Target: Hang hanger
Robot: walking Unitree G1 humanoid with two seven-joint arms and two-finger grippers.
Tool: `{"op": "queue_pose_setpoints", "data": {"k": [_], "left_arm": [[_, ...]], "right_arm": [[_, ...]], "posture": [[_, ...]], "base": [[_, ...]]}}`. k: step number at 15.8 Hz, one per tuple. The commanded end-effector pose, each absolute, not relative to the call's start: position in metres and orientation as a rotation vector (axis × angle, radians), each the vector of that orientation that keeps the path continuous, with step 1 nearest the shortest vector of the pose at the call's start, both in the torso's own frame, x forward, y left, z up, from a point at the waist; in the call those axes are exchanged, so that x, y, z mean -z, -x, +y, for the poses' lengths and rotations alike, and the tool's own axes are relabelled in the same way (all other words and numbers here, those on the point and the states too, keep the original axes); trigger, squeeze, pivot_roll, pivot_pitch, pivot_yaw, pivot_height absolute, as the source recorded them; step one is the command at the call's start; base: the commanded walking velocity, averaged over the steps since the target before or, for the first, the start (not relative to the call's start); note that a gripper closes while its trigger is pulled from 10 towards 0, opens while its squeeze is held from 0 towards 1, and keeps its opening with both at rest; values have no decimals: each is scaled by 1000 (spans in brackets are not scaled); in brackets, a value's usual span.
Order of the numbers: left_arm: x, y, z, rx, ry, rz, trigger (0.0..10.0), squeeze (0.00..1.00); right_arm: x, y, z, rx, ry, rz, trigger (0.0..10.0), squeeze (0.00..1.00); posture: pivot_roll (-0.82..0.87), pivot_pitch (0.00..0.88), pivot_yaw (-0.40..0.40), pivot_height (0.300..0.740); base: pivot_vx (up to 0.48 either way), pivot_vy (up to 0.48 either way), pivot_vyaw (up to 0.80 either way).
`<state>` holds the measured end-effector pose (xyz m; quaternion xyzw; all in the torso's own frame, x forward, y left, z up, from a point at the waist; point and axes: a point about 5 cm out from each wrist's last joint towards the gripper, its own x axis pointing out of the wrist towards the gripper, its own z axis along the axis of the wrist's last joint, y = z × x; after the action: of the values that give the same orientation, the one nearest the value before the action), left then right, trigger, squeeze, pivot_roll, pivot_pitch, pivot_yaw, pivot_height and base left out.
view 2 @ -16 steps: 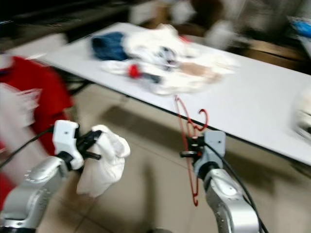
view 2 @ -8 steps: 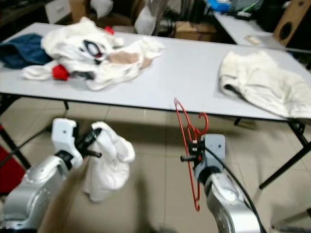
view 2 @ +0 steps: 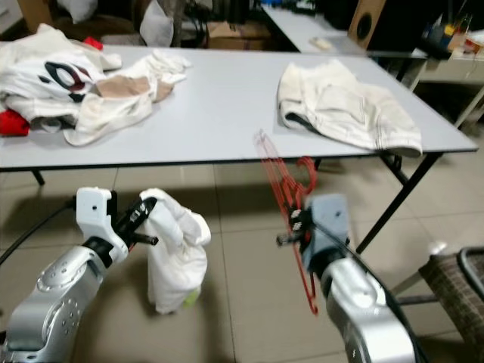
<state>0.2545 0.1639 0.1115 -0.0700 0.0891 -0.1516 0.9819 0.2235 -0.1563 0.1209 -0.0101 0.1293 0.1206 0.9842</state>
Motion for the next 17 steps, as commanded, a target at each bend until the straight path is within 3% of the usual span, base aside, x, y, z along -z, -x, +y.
{"op": "queue_pose_setpoints", "data": {"k": [1,12,17], "left_arm": [[-127,-259,161,321,142,124,10000,0],[-165,-294,168,372,170,35,10000,0],[-178,-306,176,317,134,-31,10000,0]], "right_arm": [[-122,-224,-153,-260,31,262,10000,0],[-154,-240,-150,-279,14,87,10000,0],[-154,-246,-155,-256,51,89,10000,0]], "posture": [[-77,0,-42,740],[-94,0,-2,740],[-101,0,1,740]], "base": [[240,0,0],[258,0,0],[346,0,-487]]}}
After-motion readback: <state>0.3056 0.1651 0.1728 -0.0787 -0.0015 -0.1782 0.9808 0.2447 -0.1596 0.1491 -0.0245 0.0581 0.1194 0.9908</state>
